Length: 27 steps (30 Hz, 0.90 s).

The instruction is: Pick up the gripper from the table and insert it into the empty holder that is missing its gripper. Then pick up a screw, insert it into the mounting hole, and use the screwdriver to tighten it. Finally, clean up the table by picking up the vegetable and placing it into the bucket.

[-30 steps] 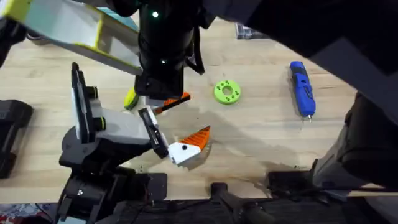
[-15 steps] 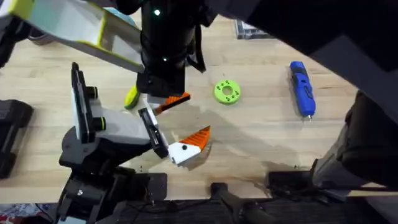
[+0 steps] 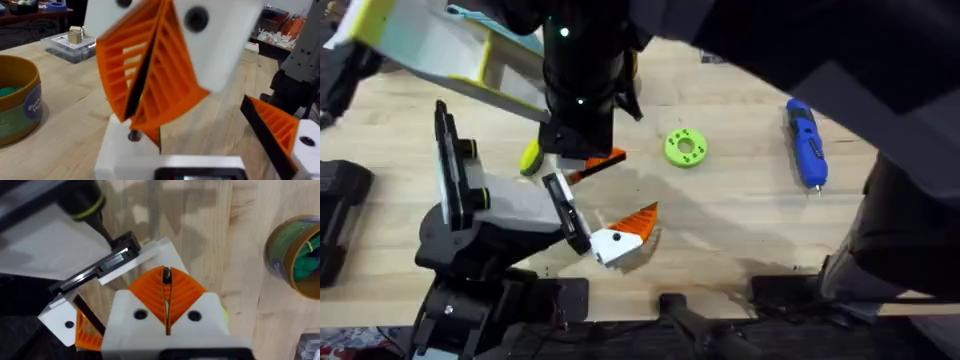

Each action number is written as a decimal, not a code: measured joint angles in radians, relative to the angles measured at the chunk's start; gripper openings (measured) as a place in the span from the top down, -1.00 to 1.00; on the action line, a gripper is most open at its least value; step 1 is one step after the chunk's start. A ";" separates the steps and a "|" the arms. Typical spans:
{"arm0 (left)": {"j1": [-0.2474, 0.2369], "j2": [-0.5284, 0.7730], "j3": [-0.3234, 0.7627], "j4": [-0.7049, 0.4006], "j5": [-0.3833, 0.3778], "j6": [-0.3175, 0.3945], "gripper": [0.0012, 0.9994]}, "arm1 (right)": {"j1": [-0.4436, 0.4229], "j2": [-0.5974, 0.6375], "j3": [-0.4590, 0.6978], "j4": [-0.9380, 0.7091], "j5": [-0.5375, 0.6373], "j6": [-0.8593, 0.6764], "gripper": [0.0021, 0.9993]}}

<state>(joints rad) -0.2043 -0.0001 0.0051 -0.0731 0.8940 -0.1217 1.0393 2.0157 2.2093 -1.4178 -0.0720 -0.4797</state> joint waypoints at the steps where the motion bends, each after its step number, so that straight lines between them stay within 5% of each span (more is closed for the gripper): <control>1: 0.000 0.000 0.000 0.000 0.000 -0.001 -0.98 | 0.000 0.004 0.000 0.000 0.000 0.000 0.97; 27: 0.000 0.000 0.000 -0.001 0.000 -0.019 -0.97 | 0.000 0.015 0.000 0.000 0.000 0.000 0.97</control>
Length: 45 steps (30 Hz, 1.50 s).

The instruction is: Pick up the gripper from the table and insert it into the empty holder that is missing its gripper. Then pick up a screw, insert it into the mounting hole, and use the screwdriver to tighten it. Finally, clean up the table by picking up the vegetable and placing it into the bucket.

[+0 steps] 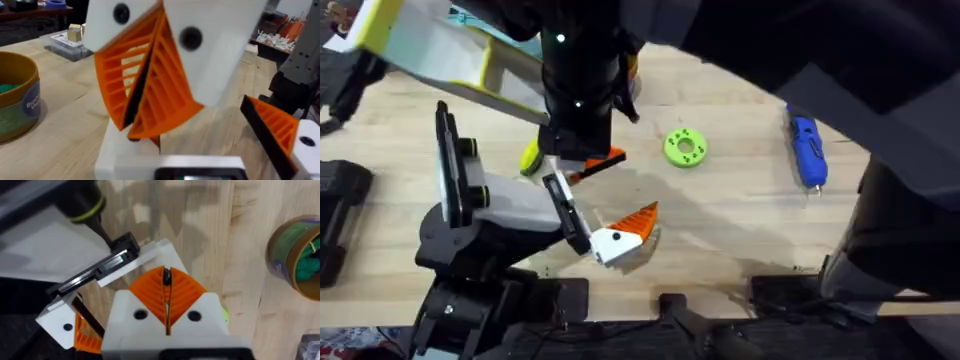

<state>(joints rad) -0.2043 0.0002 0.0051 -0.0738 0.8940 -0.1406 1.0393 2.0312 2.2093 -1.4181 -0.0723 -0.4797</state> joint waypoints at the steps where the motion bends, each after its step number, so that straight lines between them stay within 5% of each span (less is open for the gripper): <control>1: 0.000 0.000 0.000 0.000 0.000 0.000 -0.97 | 0.000 0.000 0.000 0.000 0.000 0.000 0.97; 45: 0.000 0.000 0.000 0.000 0.000 -0.006 -0.97 | 0.000 0.018 0.000 -0.019 -0.003 0.000 0.97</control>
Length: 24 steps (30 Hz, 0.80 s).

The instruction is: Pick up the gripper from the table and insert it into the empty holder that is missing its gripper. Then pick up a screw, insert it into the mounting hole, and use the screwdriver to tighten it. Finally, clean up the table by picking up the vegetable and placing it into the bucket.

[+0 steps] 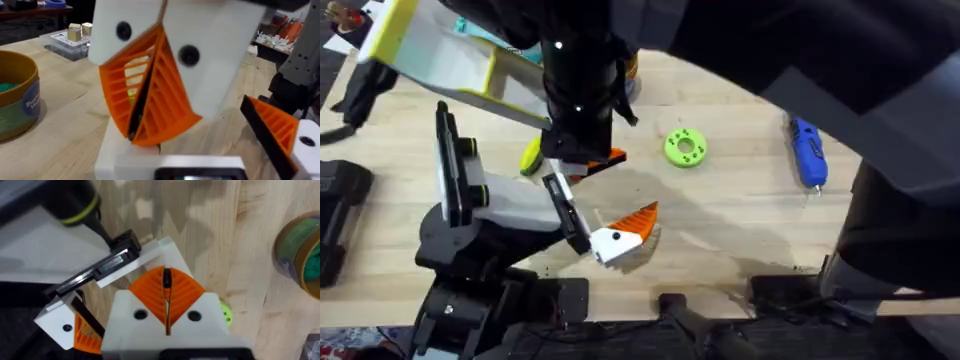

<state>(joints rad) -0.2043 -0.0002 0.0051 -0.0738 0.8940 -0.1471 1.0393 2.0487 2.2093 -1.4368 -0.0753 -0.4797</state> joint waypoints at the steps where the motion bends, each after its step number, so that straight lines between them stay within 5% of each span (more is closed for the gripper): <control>1: 0.000 0.000 0.000 0.000 0.000 0.000 -0.97 | 0.000 0.000 0.000 0.000 0.000 0.000 0.97; 24: 0.000 0.000 0.000 -0.001 0.004 0.000 -0.97 | 0.000 0.000 0.000 -0.024 0.000 0.000 0.97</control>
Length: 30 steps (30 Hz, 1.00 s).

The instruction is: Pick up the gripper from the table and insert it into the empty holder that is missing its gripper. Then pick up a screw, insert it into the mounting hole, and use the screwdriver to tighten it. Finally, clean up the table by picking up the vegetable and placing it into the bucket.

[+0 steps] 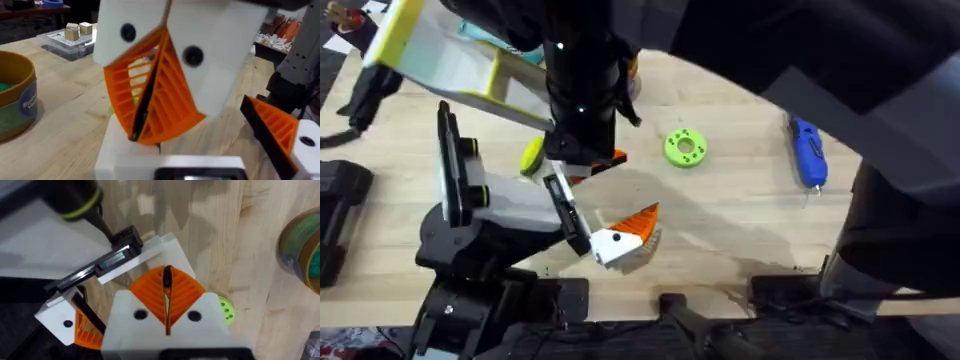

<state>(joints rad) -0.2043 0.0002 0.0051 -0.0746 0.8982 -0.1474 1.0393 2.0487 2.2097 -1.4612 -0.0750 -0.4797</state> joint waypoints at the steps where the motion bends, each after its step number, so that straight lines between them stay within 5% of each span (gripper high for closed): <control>1: 0.000 0.000 0.000 0.000 0.000 0.000 -0.97 | 0.000 0.000 0.000 0.000 0.000 0.000 0.97; 30: 0.000 0.007 0.000 0.000 -0.006 -0.019 -0.97 | -0.002 0.011 0.000 0.017 -0.001 0.000 0.99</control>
<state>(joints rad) -0.2039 0.0074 0.0051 -0.0750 0.8925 -0.1669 1.0370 2.0602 2.2097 -1.4445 -0.0755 -0.4797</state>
